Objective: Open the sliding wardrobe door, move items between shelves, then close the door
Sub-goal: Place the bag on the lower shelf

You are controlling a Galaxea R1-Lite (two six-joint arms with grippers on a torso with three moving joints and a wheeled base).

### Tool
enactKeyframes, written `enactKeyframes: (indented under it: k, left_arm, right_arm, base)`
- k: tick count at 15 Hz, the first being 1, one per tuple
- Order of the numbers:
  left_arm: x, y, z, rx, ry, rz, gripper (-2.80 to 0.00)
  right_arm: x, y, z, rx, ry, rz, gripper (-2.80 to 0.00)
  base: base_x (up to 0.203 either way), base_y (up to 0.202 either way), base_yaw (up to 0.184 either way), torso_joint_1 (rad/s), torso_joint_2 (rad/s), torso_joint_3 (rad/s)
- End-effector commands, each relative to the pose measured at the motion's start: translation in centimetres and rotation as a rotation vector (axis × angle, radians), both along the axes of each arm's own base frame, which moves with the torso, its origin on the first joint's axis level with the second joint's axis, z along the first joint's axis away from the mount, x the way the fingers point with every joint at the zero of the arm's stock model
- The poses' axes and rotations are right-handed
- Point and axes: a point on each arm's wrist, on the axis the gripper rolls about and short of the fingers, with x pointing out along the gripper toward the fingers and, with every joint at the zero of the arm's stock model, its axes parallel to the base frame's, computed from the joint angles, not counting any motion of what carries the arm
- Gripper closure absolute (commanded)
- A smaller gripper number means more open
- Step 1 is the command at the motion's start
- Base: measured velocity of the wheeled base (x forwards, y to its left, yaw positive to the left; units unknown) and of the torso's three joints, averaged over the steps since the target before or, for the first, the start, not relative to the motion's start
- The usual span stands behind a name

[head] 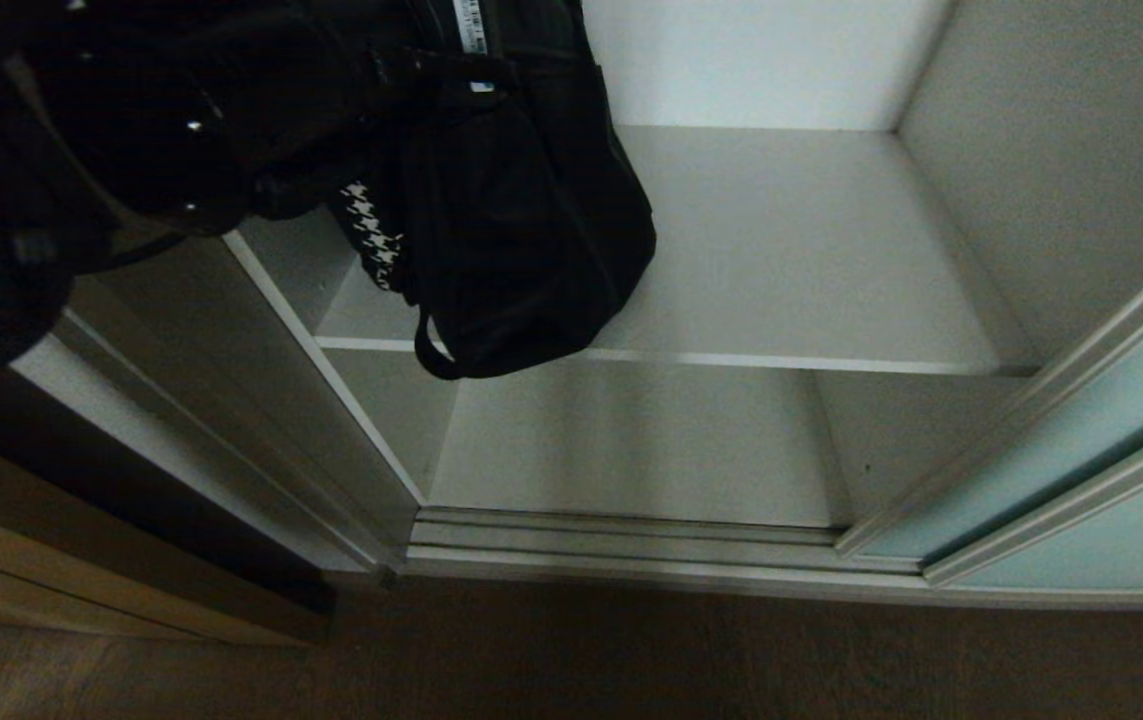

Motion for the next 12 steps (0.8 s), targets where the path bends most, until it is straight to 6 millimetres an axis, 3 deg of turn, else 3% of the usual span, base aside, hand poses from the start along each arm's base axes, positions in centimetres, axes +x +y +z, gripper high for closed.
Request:
enactKeyframes:
  k: [1, 7, 12]
  left_arm:
    - [-2.9, 2.3, 1.6, -0.014, -0.011, 0.019, 0.0]
    - [-6.3, 5.4, 0.7, 0.052, 0.044, 0.064, 0.0]
    - [-8.2, 8.0, -1.9, 0.084, 0.098, 0.134, 0.0]
  right_arm:
    - [0.0, 0.0, 0.0, 0.0, -0.001, 0.0, 0.0]
    - [0.0, 0.0, 0.0, 0.0, -0.001, 0.0, 0.0]
    - [0.0, 0.0, 0.0, 0.0, -0.001, 0.0, 0.0]
  base:
    - [0.0, 0.0, 0.0, 0.0, 0.0, 0.0]
    - [0.0, 0.0, 0.0, 0.0, 0.0, 0.0]
    - [0.0, 0.0, 0.0, 0.0, 0.0, 0.0]
